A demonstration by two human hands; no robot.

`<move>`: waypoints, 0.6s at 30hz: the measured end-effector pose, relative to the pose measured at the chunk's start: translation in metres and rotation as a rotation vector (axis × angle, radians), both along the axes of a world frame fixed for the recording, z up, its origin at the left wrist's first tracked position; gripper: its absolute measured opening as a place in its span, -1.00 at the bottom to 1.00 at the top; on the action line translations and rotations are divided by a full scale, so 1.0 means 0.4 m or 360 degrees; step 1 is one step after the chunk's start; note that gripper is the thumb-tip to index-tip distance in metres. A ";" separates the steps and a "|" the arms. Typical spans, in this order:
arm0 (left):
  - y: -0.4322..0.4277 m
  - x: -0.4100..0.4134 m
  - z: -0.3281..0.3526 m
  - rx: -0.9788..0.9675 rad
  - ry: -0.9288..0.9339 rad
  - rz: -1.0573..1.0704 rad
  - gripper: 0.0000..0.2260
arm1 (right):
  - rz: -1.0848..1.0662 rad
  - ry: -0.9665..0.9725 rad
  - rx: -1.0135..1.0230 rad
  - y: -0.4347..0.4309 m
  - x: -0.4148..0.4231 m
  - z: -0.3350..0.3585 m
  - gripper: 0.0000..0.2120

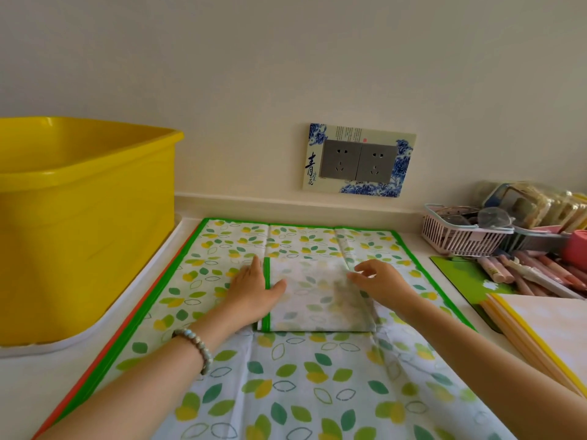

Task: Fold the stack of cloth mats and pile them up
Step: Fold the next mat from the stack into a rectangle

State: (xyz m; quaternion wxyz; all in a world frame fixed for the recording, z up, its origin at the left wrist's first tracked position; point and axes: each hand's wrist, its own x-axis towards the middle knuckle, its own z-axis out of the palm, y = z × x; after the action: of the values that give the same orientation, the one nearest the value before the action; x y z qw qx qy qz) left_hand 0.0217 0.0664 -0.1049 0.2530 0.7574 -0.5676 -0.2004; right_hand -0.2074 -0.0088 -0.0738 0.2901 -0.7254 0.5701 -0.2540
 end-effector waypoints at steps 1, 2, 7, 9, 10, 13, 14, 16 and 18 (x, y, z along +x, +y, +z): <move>0.013 -0.001 -0.002 -0.0031 0.0029 -0.0016 -0.21 | -0.0018 -0.0014 0.0034 0.002 -0.002 0.000 -0.69; 0.027 -0.005 -0.006 -0.0064 0.0036 -0.0039 -0.20 | -0.0032 -0.0034 0.0078 0.004 -0.003 -0.001 -0.74; 0.066 -0.024 -0.016 -0.0099 -0.0188 -0.0079 -0.19 | -0.0091 -0.0018 0.0261 0.016 0.010 0.017 -0.81; 0.067 -0.028 -0.013 -0.0073 -0.0240 -0.0064 -0.20 | -0.0180 0.0014 0.0374 0.015 0.019 0.033 -0.78; 0.067 -0.029 -0.012 -0.0065 -0.0256 -0.0063 -0.21 | -0.0230 0.0050 0.0422 0.014 0.023 0.041 -0.76; 0.069 -0.031 -0.013 -0.0059 -0.0274 -0.0065 -0.22 | -0.0303 0.0105 0.0503 0.009 0.032 0.056 -0.66; 0.069 -0.031 -0.014 -0.0059 -0.0268 -0.0067 -0.22 | -0.0311 0.0069 0.0527 0.008 0.033 0.058 -0.66; 0.068 -0.030 -0.013 -0.0080 -0.0223 -0.0065 -0.26 | -0.0327 -0.0005 0.0567 0.009 0.032 0.061 -0.70; 0.065 -0.028 -0.011 -0.0111 -0.0147 -0.0056 -0.31 | -0.0324 -0.0065 0.0587 0.014 0.032 0.063 -0.69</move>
State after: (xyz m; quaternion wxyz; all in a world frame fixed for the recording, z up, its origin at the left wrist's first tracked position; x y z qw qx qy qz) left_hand 0.0106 0.0924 -0.1093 0.2490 0.7464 -0.5987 -0.1497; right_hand -0.1948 -0.0033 -0.0485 0.4022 -0.5934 0.6714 -0.1880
